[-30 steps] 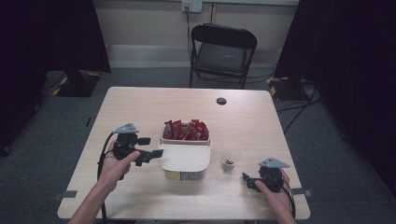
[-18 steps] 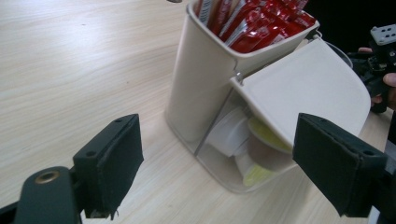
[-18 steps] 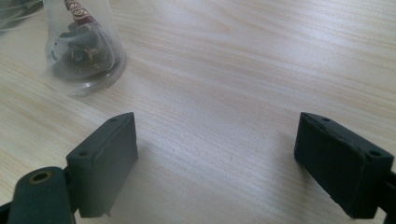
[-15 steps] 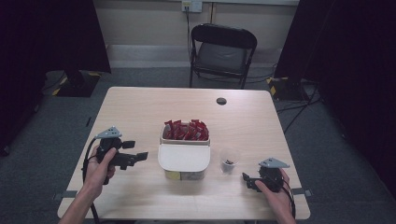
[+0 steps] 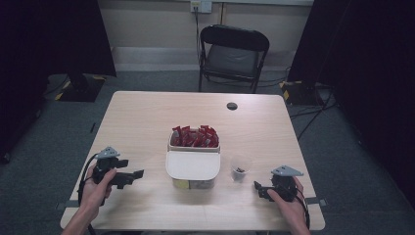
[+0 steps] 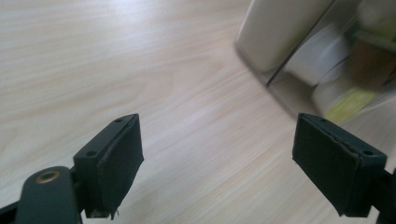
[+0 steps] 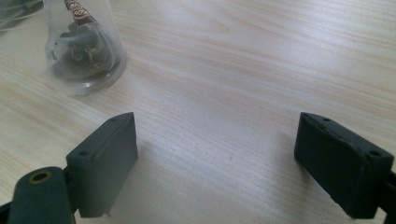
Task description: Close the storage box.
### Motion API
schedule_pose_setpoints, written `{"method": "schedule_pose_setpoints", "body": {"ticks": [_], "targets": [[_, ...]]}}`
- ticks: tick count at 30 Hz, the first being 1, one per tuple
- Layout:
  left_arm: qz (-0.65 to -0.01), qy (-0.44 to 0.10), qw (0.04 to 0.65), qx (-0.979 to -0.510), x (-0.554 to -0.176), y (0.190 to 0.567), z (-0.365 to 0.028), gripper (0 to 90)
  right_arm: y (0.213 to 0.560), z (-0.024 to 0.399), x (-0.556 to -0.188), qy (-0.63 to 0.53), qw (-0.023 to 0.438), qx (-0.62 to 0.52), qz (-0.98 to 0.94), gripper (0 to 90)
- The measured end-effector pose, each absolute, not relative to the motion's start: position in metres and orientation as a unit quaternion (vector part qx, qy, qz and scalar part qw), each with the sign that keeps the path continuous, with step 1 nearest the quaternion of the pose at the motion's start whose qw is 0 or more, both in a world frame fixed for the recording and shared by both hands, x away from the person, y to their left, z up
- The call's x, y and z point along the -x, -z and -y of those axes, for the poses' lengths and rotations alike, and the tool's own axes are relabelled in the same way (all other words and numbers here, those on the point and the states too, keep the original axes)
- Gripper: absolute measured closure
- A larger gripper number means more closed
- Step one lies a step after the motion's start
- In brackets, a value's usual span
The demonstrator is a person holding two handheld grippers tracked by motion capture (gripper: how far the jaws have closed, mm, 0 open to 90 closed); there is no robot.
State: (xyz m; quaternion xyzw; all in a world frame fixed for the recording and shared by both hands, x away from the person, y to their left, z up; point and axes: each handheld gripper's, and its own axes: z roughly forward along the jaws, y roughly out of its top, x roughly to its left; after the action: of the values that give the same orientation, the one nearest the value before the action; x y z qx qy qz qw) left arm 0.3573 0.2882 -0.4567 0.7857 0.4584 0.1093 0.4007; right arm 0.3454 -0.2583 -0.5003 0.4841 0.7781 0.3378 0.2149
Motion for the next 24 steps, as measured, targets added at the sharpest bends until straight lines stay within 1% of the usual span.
{"method": "schedule_pose_setpoints", "body": {"ticks": [7,12,13,16,19,22,24], "targets": [[-0.465,-0.114,0.371,-0.795,-0.355,0.478,-0.288,15.8,0.500,0.258,-0.345,-0.338,0.215,-0.485,-0.778,12.8],[-0.461,-0.167,0.351,-0.798,-0.357,0.487,-0.284,15.8,0.500,0.258,-0.345,-0.338,0.215,-0.484,-0.778,12.8],[-0.459,-0.167,0.358,-0.796,-0.357,0.490,-0.282,15.8,0.500,0.259,-0.345,-0.338,0.215,-0.484,-0.778,12.8],[-0.452,-0.167,0.348,-0.804,-0.358,0.497,-0.280,15.9,0.500,0.259,-0.345,-0.338,0.215,-0.484,-0.778,12.8],[-0.446,-0.187,0.342,-0.805,-0.357,0.499,-0.277,14.8,0.500,0.259,-0.345,-0.338,0.215,-0.484,-0.778,12.9],[-0.442,-0.192,0.351,-0.803,-0.358,0.502,-0.277,11.8,0.500,0.259,-0.345,-0.338,0.215,-0.483,-0.778,12.8],[-0.445,-0.193,0.351,-0.801,-0.358,0.502,-0.277,11.7,0.500,0.259,-0.345,-0.338,0.215,-0.483,-0.778,12.8]]}}
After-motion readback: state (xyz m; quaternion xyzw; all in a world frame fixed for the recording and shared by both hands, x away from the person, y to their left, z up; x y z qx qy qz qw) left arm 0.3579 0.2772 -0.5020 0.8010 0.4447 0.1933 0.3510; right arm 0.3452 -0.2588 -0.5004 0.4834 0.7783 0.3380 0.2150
